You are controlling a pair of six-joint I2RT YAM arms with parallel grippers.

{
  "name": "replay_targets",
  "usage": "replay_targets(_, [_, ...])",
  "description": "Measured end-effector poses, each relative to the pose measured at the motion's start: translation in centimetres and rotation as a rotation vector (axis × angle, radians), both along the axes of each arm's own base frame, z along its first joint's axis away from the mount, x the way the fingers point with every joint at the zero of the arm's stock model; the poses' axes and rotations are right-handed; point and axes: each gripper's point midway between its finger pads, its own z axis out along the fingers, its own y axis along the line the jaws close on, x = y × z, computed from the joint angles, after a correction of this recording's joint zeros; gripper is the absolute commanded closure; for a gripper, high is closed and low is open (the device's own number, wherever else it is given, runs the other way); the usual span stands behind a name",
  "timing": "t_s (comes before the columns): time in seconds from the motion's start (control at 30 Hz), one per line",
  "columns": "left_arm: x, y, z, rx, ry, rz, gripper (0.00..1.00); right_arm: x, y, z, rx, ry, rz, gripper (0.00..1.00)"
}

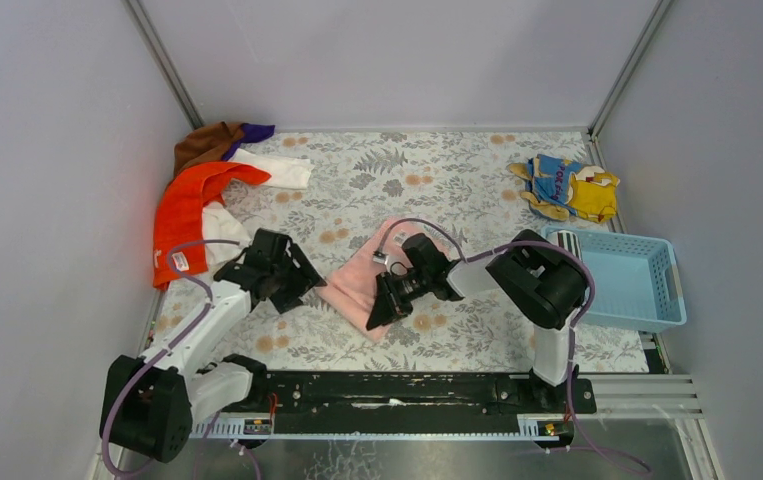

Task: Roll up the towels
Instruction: Roll the towel at the center of the board.

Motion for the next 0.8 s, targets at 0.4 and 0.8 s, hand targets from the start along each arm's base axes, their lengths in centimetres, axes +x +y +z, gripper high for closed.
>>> replay_targets(0.4, [-0.5,-3.4,-2.7,-0.004,0.084,-0.091,0.37,1.1,-1.2,-0.3,0.113,0.259,-0.125,0.94])
replay_targets(0.8, [1.4,-4.6,-4.8,0.000,0.093,-0.091,0.39,2.6,-1.8,0.2,-0.017,0.104,-0.156,0.51])
